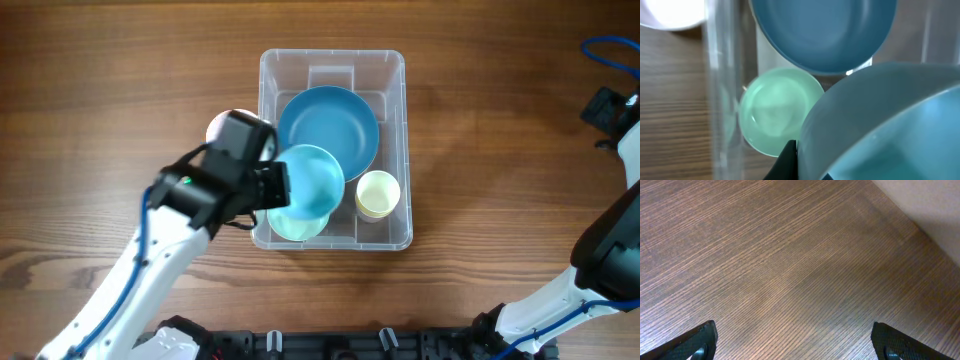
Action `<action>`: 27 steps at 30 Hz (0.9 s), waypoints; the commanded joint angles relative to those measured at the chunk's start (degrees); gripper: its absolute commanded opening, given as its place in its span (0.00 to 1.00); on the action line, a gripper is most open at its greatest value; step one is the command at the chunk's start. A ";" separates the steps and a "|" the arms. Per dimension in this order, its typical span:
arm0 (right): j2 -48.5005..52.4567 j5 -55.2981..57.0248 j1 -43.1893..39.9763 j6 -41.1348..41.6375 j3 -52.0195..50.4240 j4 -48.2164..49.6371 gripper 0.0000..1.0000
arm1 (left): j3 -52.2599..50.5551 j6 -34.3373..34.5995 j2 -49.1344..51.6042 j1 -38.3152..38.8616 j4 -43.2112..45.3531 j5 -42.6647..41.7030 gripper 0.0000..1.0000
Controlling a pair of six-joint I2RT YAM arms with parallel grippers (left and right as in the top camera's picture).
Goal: Pack container
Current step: 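Lower the light blue bowl onto the mint bowl in the bin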
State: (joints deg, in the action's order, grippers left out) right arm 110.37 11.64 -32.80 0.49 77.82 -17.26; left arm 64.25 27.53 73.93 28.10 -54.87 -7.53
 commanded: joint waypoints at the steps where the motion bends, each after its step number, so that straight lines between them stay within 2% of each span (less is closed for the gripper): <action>1: 0.00 0.35 -0.17 -0.46 0.48 0.11 1.00 | 0.26 1.46 3.89 2.03 0.00 0.17 0.06; 27: 0.00 0.35 -0.17 -0.46 0.48 0.13 1.00 | 0.26 3.19 5.35 2.01 -3.74 5.68 0.08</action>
State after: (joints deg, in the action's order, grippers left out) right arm 110.37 11.64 -32.80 0.49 77.82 -17.26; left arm 64.25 29.54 79.70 29.95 -58.52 -3.66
